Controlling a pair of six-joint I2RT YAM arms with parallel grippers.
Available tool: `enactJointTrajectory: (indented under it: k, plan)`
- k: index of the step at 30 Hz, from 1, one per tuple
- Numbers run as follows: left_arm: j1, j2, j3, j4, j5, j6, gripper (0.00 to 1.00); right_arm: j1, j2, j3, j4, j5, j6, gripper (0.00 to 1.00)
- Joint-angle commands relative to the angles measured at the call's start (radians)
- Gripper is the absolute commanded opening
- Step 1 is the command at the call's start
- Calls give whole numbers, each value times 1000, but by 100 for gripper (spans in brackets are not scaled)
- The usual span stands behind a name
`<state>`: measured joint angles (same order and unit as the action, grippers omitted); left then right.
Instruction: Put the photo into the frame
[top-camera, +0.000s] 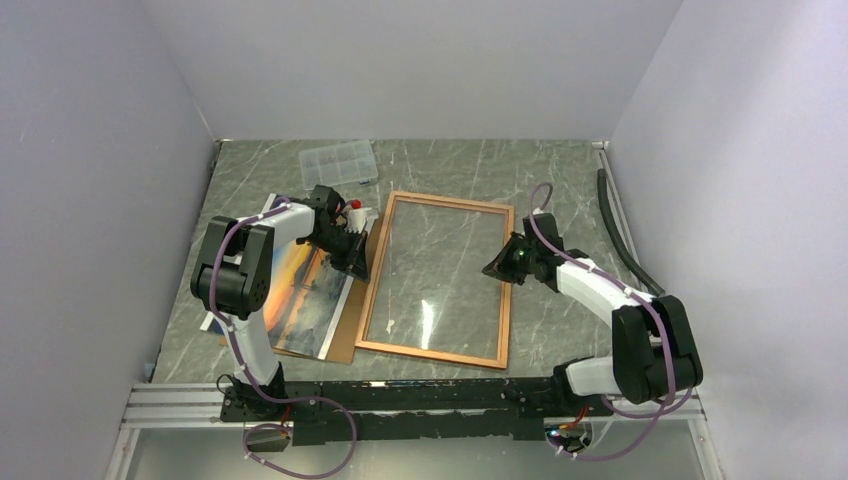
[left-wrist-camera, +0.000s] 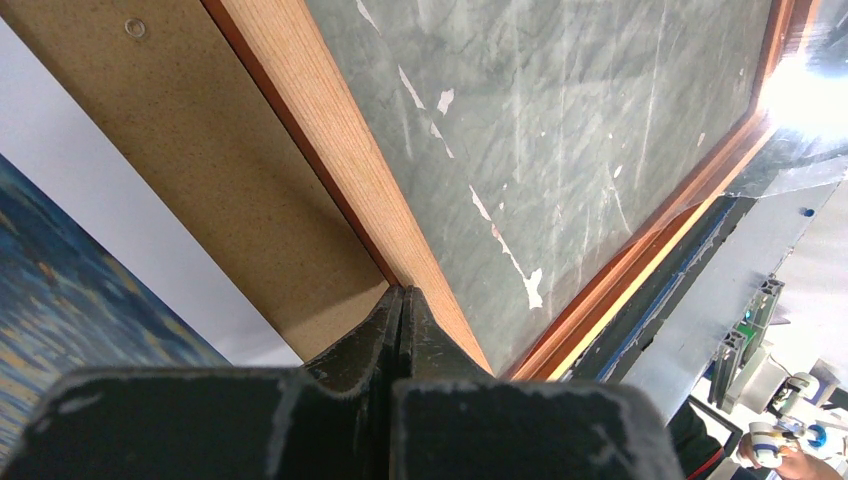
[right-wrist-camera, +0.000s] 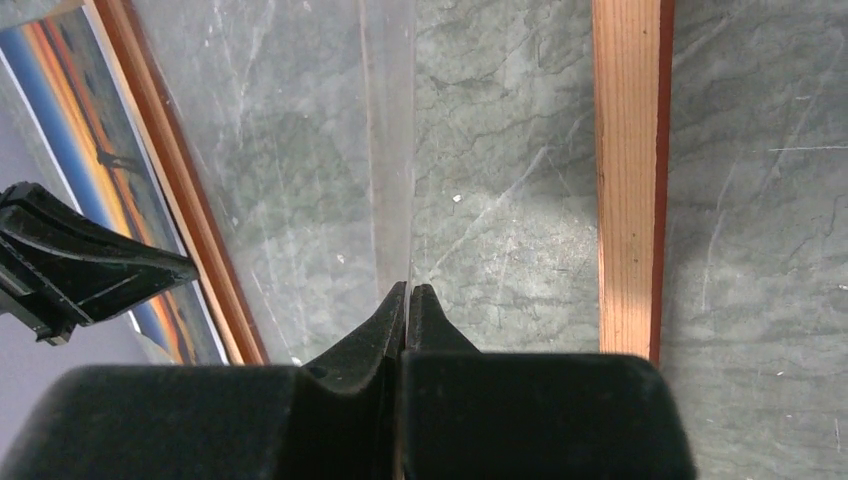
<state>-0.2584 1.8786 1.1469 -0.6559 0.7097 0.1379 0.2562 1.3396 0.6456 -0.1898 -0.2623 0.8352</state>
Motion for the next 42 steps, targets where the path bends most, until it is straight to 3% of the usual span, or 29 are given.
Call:
enactJointTrajectory:
  k: [1, 4, 8, 14, 26, 33, 42]
  plan:
    - [-13, 15, -9, 30, -36, 40, 3, 29, 3, 45, -75, -7, -56, 0]
    - [-13, 13, -9, 29, -35, 40, 3, 36, 1, 74, -121, 21, -95, 2]
    - [-13, 13, -10, 29, -33, 39, 3, 60, 25, 129, -195, 54, -149, 27]
    - [-13, 8, -6, 25, -38, 44, 3, 110, 69, 199, -285, 125, -201, 52]
    - [-12, -12, -24, 24, -46, 55, 3, 126, 92, 269, -397, 244, -288, 85]
    - [-12, -8, -18, 22, -44, 54, 3, 126, 81, 252, -383, 225, -287, 88]
    - [-9, -14, -5, 3, -35, 55, 3, 95, 31, 293, -404, 239, -288, 83]
